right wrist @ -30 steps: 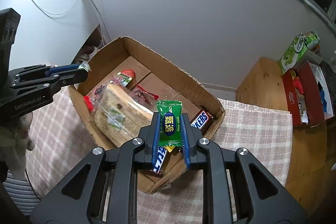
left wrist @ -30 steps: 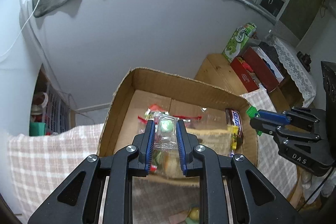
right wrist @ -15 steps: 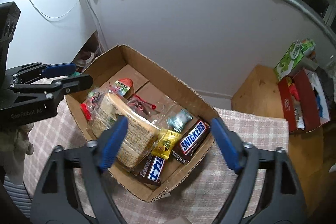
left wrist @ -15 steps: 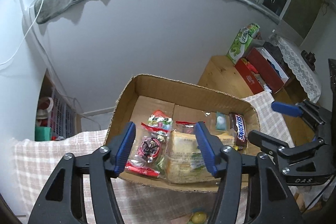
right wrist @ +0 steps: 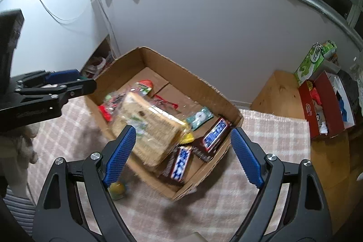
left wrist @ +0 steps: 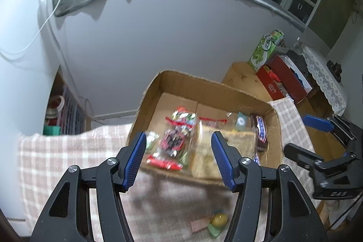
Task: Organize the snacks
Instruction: 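Move both grippers back toward the pink candy and yellow ball candy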
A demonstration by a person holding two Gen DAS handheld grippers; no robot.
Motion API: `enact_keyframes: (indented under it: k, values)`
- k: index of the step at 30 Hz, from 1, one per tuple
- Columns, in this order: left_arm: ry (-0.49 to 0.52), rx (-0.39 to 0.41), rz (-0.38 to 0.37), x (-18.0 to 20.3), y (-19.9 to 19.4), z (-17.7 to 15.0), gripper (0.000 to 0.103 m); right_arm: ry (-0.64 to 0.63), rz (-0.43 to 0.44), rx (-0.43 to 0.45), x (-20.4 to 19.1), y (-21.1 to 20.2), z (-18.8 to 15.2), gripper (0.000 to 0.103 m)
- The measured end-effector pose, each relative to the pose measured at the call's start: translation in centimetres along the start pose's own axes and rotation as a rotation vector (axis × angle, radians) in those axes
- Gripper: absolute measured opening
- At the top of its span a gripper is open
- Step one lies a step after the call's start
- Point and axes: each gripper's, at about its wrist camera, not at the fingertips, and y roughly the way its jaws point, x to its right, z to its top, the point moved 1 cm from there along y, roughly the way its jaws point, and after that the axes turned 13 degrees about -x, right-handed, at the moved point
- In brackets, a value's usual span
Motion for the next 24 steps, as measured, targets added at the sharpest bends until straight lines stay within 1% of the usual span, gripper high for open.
enact_keyframes:
  k: [2,5,8,11,13,16,19,20,21,22,24]
  values:
    - [-0.011,-0.012,0.001,-0.6,-0.1,-1.2,0.059,0.009,0.039,0.001,-0.5,-0.5,-1.2,0.088]
    - [-0.027,-0.022,-0.008,-1.2,-0.3,-3.1,0.059,0.012,0.067,-0.005,-1.3,-0.7,-3.0,0.088]
    - [-0.039,-0.045,-0.024,-1.6,-0.2,-4.9,0.059,0.024,0.115,-0.025,-2.2,-0.5,-5.1,0.088]
    - [-0.058,-0.078,-0.037,-2.0,0.2,-6.8,0.059,0.031,0.143,-0.059,-3.2,0.4,-6.8,0.087]
    - [-0.065,-0.096,-0.041,-2.0,0.4,-8.2,0.059,0.04,0.17,-0.101,-3.8,1.6,-7.8,0.078]
    - [-0.06,-0.131,-0.064,-1.8,1.0,-10.2,0.059,0.038,0.194,-0.142,-4.6,3.1,-8.9,0.067]
    - [-0.045,-0.167,-0.065,-1.6,1.6,-11.8,0.058,0.022,0.183,-0.167,-5.5,4.5,-9.2,0.062]
    - [-0.041,-0.173,-0.069,-1.5,1.8,-12.2,0.056,0.027,0.194,-0.177,-5.6,5.1,-9.2,0.062]
    - [-0.033,-0.176,-0.075,-1.4,1.9,-12.4,0.056,0.033,0.203,-0.188,-5.7,5.6,-9.2,0.061]
    - [-0.018,-0.179,-0.074,-1.2,2.2,-12.5,0.056,0.044,0.213,-0.2,-5.7,6.3,-9.2,0.058]
    - [0.018,-0.188,-0.07,-0.7,2.7,-12.7,0.056,0.058,0.224,-0.217,-5.7,7.2,-9.0,0.055]
